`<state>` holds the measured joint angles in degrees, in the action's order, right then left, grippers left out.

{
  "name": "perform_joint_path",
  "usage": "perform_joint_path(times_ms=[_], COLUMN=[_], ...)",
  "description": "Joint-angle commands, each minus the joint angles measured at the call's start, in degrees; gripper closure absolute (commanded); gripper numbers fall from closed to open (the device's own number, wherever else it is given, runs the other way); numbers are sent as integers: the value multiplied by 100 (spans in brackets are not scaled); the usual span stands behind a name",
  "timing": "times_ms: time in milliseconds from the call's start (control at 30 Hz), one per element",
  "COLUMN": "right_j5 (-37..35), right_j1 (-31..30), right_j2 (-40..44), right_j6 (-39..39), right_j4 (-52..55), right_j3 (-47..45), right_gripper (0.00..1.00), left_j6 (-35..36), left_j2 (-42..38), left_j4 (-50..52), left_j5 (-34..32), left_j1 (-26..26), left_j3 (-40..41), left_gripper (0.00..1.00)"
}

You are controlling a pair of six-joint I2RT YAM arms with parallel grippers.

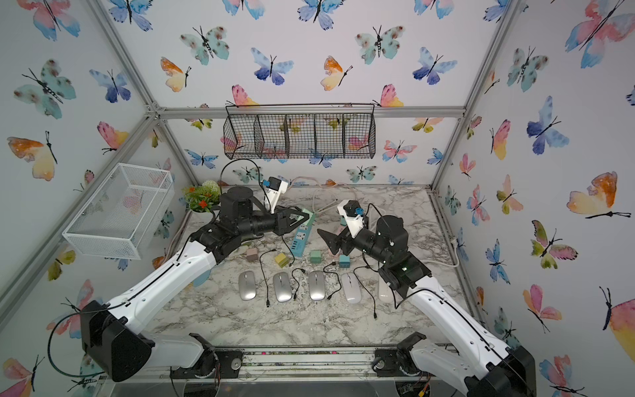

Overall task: Unplug the wireless mouse
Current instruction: Remove the power cord from the plug.

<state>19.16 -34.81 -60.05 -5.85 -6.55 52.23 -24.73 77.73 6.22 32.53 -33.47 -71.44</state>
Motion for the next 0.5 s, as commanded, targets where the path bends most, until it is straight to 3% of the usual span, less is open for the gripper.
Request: perform_joint_path(times_ms=[0,467], right_j5=[-626,-1156], right_j1=[-351,-914], right_j2=[-176,-903], right_j6=[-1074,-2085], right_j4=[503,1015], right_j3=[428,1317], right_gripper=[8,32], left_j6=[-58,-76], left_j2=[-232,-233], left_j4=[-161,-79], left_j5=[331,543], left_j1=[17,18], left_j3=[-19,-34], left_gripper=[100,100])
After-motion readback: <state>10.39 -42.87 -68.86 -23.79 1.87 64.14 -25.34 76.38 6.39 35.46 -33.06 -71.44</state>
